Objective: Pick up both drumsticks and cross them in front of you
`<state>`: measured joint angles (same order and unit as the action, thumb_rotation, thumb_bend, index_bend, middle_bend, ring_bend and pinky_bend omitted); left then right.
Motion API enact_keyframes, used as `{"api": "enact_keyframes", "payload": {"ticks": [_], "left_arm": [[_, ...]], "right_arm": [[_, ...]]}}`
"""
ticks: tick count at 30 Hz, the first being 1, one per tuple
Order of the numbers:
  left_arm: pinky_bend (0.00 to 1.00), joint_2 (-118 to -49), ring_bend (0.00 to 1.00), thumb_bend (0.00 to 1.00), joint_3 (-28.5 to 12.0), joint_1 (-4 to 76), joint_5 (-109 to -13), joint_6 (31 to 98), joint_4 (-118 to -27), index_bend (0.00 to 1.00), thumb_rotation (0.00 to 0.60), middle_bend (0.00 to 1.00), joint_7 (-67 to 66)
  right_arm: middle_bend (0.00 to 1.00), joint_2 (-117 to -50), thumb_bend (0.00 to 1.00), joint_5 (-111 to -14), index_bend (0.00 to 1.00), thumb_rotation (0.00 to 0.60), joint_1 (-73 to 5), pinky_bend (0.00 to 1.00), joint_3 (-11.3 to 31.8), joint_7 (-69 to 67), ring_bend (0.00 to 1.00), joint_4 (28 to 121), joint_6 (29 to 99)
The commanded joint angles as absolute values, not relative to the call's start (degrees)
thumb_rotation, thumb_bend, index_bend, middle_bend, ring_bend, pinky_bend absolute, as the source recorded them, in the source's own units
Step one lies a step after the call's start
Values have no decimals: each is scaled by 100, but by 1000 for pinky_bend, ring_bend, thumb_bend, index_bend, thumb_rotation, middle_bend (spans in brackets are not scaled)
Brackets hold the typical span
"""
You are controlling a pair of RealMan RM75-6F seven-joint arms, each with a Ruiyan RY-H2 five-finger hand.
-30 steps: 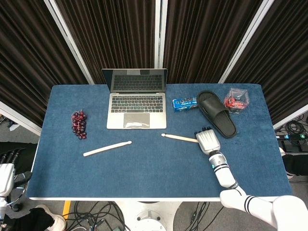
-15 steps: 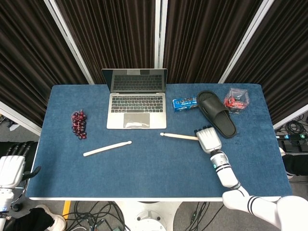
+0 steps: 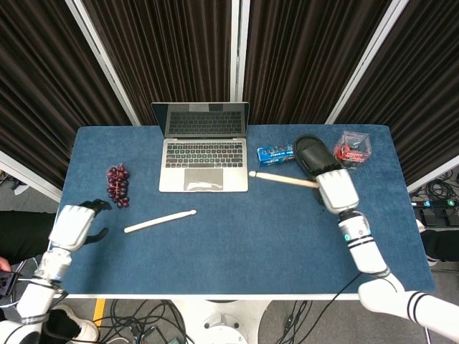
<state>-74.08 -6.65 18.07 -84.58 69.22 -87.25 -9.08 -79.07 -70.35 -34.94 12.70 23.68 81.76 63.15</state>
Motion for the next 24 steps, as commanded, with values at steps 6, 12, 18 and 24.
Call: {"api": "enact_keyframes", "payload": {"ticks": [6, 12, 18, 24], "left_arm": [[916, -8453, 664, 261, -915, 2416, -7288, 6224, -8724, 447, 600, 524, -2435], [933, -8982, 735, 285, -1035, 2690, -6368, 6082, -8617, 457, 600, 532, -3406], [943, -9246, 765, 309, -1004, 2811, -5679, 6087, -8532, 457, 600, 536, -3881], [943, -9468, 774, 313, -939, 2829, -5357, 6291, -8335, 451, 600, 532, -4088]], "right_arm": [[630, -7543, 538, -6851, 717, 600, -3389, 347, 1388, 2314, 409, 8409, 6432], [630, -7562, 539, -6846, 716, 600, -3370, 348, 1291, 2227, 409, 8366, 6371], [630, -7598, 538, -6852, 715, 600, -3355, 348, 1231, 2135, 409, 8281, 6345], [630, -7595, 538, -6845, 714, 600, -3355, 348, 1201, 2124, 409, 8271, 6332]]}}
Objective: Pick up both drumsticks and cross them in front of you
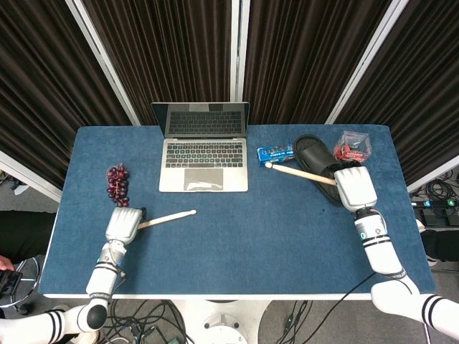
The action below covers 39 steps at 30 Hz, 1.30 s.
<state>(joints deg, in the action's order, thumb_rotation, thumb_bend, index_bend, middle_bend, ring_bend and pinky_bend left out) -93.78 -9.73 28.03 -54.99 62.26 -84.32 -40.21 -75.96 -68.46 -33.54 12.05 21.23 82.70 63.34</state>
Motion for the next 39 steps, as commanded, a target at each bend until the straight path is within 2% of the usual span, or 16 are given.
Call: {"api": "enact_keyframes", "payload": {"ticks": [1, 9, 19, 26, 39], "left_arm": [[943, -9477, 773, 313, -930, 2833, -5339, 6313, -8318, 446, 600, 529, -4098], [943, -9419, 770, 310, -819, 2828, -5213, 6401, -8283, 405, 600, 490, -4121], [943, -9478, 769, 308, -757, 2903, -5043, 6405, -8163, 401, 600, 484, -4183], [942, -9466, 773, 316, -730, 2955, -4947, 6360, -8177, 449, 600, 488, -4178], [942, -9508, 784, 355, -696, 3022, -4847, 6327, -8079, 474, 600, 514, -4101]], "right_arm": [[630, -7595, 539, -6842, 714, 600, -3354, 348, 1196, 2126, 409, 8272, 6329], [630, -7608, 538, -6793, 713, 600, -3341, 349, 1166, 2138, 409, 8266, 6324], [630, -7618, 541, -6746, 713, 600, -3336, 347, 1146, 2153, 410, 8263, 6312], [630, -7626, 541, -6718, 713, 600, -3326, 343, 1126, 2163, 409, 8245, 6307], [630, -7664, 541, -6692, 713, 600, -3335, 337, 1110, 2175, 410, 8201, 6289]]}}
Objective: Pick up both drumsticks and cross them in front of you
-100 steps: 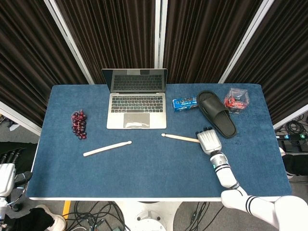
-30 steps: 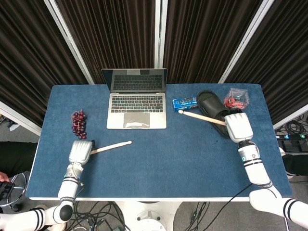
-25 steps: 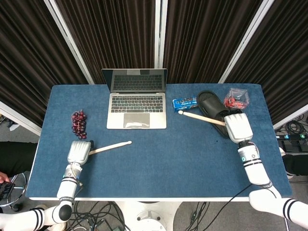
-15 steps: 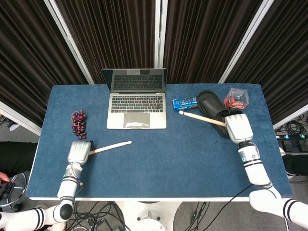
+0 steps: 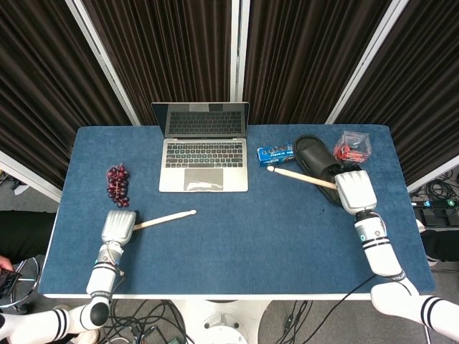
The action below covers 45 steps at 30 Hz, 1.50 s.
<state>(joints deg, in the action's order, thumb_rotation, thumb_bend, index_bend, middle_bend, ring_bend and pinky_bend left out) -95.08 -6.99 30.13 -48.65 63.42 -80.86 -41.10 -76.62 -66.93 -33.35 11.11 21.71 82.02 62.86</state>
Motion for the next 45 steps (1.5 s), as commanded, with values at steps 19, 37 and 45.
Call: {"api": "enact_keyframes", "payload": {"ticks": [19, 37, 45], "left_arm": [[943, -9121, 817, 441, -749, 2775, -5680, 5967, -8091, 638, 600, 674, -2035], [945, -8403, 813, 441, -829, 2760, -7666, 5748, -8683, 645, 600, 688, 1528], [945, -8417, 813, 441, -799, 3073, -8259, 5686, -8755, 645, 600, 687, 2068]], "right_arm": [[630, -7797, 601, -6813, 715, 600, -3130, 337, 906, 1510, 410, 8115, 6191], [631, -8719, 627, -8664, 728, 600, -3015, 337, 406, -1072, 413, 7936, 6687], [631, -9208, 627, -8886, 732, 600, -3146, 337, 440, -1347, 413, 7874, 6759]]}}
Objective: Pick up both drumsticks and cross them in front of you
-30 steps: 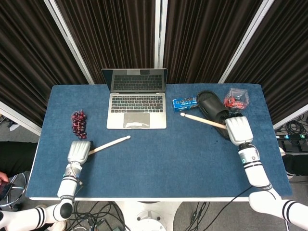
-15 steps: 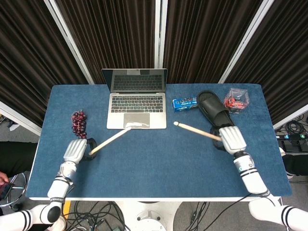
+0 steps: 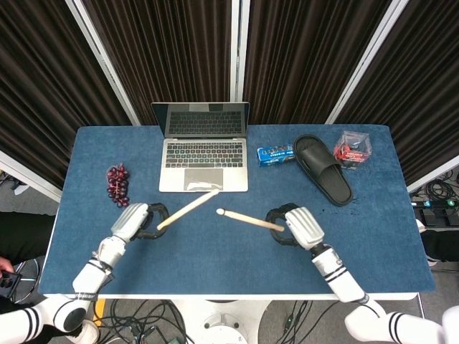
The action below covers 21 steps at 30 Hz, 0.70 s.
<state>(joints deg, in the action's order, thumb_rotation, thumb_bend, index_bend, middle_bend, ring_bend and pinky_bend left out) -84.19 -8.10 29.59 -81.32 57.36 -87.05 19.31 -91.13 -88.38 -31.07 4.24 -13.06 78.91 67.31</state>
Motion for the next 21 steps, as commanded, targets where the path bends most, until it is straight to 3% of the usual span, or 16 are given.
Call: {"api": "enact_keyframes", "payload": {"ticks": [1, 21], "left_arm": [[945, -8419, 813, 441, -799, 3110, -8299, 5672, -8762, 645, 600, 687, 2112], [945, -8510, 813, 441, -816, 3669, -8522, 5536, -8944, 645, 600, 687, 2291]], "right_arm": [[632, -9248, 627, -8900, 732, 600, -3159, 337, 447, -1356, 413, 7872, 6766], [632, -9899, 627, -8908, 739, 600, -3393, 337, 631, -899, 413, 7771, 6789]]}}
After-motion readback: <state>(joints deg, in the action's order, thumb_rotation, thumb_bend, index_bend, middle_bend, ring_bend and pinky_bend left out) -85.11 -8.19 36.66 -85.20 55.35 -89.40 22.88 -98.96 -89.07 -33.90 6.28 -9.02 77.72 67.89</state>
